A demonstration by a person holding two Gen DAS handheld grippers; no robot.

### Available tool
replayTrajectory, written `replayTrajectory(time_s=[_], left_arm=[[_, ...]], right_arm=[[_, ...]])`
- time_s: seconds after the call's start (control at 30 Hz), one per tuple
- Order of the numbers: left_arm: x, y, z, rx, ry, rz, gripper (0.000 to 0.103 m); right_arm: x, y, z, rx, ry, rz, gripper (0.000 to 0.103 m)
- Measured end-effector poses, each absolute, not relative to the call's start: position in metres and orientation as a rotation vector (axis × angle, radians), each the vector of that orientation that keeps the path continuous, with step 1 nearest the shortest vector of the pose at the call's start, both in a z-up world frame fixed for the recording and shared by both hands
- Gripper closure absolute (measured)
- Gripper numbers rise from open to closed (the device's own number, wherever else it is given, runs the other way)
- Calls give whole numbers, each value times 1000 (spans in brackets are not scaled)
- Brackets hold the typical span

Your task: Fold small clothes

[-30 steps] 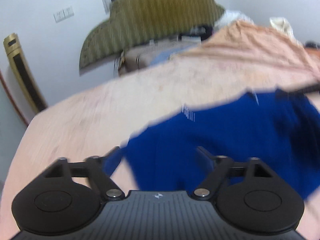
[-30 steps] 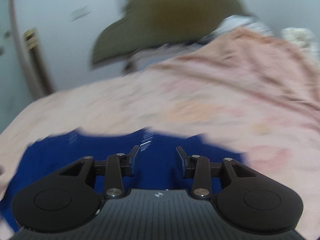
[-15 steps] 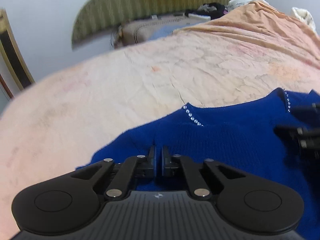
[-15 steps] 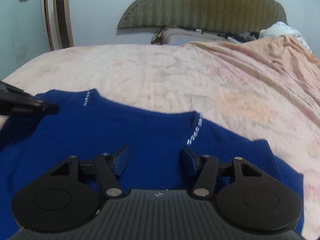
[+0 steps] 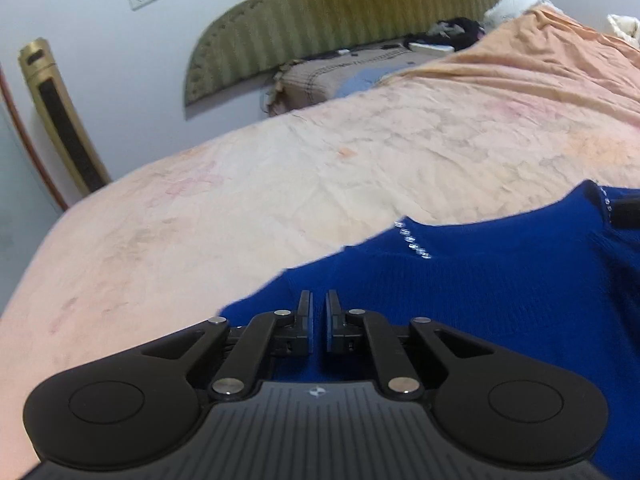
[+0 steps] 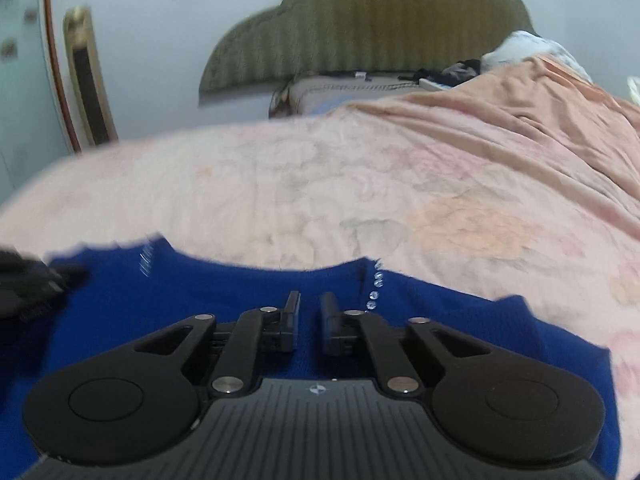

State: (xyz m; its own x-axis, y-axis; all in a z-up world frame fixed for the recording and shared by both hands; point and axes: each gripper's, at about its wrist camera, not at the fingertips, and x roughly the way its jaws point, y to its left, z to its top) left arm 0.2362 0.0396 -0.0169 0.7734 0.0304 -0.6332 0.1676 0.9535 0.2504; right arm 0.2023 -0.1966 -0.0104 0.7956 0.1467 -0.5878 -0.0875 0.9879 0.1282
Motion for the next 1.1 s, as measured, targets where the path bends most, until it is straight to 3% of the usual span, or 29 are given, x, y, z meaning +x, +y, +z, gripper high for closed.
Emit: replayTrajectory(time_s=[0.07, 0.1, 0.13, 0.2, 0.3, 0.47, 0.53, 0.6, 0.7, 0.77, 0.87, 0.93, 1.0, 1.1], left_arm=[[228, 45, -7, 297, 674, -51, 95], [223, 47, -1, 278, 666, -58, 95], [218, 48, 4, 254, 663, -80, 93], [209, 44, 9, 209, 690, -130, 90], [194, 34, 4, 190, 765, -160, 87], [153, 31, -1, 163, 775, -263, 85], [147, 21, -13, 229, 779, -258, 77], [143, 16, -21, 270, 756, -236, 77], [133, 17, -15, 267, 749, -222, 77], [129, 20, -14, 252, 752, -217, 73], [125, 22, -14, 239, 759, -197, 66], [121, 23, -13, 233, 756, -184, 42], [115, 23, -12, 231, 737, -165, 31], [108, 24, -12, 222, 738, -179, 31]], right_arm=[[185, -201, 1, 121, 641, 189, 67], [181, -201, 3, 115, 675, 236, 54], [180, -199, 2, 104, 730, 279, 52], [185, -191, -9, 52, 806, 291, 52], [195, -181, -19, -10, 760, 224, 44], [167, -182, 4, 28, 682, 139, 44], [145, -181, 12, 12, 655, 158, 35], [131, -179, 6, -1, 676, 184, 30], [127, -178, -16, -44, 766, 127, 30], [111, -185, -9, 12, 728, 88, 29], [91, -187, 2, 68, 686, 83, 24], [83, -182, -1, 56, 691, 89, 16], [80, -180, -6, 44, 711, 84, 15], [73, -181, -14, 62, 731, 67, 15]])
